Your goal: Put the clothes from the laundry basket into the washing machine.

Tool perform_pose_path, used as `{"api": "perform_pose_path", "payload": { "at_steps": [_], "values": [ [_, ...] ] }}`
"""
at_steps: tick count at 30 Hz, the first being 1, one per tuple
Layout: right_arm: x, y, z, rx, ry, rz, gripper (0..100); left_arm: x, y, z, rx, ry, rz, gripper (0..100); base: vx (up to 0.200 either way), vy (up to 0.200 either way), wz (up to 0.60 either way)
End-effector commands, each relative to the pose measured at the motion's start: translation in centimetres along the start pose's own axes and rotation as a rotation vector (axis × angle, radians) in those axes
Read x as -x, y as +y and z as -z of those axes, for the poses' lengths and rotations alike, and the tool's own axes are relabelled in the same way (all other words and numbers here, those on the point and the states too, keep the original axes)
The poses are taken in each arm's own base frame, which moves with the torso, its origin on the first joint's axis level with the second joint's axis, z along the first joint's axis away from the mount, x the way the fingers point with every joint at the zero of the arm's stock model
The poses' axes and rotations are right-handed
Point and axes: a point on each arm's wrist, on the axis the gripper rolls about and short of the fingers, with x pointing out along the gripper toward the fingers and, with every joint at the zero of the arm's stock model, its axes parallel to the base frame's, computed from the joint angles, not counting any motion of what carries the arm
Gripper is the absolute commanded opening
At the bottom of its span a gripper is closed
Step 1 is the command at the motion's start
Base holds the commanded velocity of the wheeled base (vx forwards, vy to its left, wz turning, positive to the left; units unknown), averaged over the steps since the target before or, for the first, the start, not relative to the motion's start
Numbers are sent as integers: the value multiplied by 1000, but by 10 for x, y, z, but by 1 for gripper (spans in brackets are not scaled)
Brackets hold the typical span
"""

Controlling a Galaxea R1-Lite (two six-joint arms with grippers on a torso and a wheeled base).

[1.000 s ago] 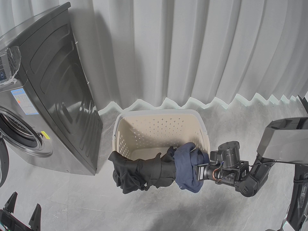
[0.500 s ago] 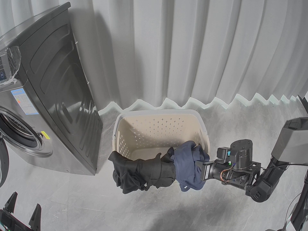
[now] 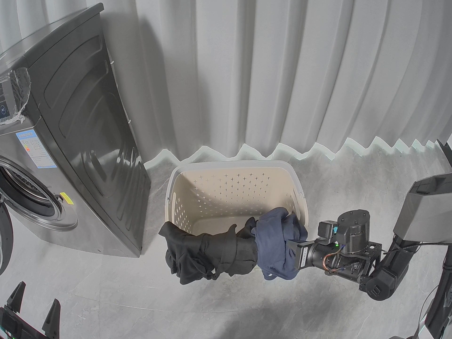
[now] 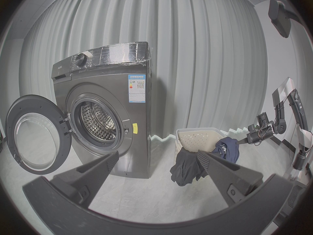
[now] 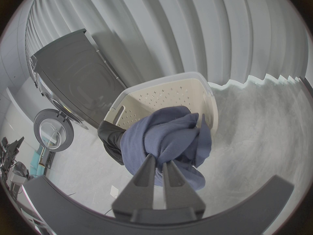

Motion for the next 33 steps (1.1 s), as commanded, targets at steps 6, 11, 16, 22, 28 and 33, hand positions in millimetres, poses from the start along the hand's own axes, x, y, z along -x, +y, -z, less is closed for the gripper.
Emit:
{"api": "perform_pose_path", "payload": {
  "at_steps": [6, 11, 16, 22, 28, 33],
  "values": [
    [-25, -13, 25, 10, 83, 44, 100, 0, 0, 5, 0, 1, 0, 100, 0, 0, 0],
    [-35, -26, 29, 24, 102, 82, 100, 0, 0, 5, 0, 1, 0, 100, 0, 0, 0],
    [-54, -38, 29, 31, 77, 135, 100, 0, 0, 5, 0, 1, 1, 100, 0, 0, 0],
    [-66, -38, 26, 33, 52, 145, 100, 0, 0, 5, 0, 1, 0, 100, 0, 0, 0],
    [-74, -35, 18, 33, 19, 138, 0, 0, 0, 5, 0, 1, 1, 100, 0, 0, 0],
    [-74, -31, 17, 34, 10, 125, 0, 0, 0, 5, 0, 1, 0, 100, 0, 0, 0]
  ]
}}
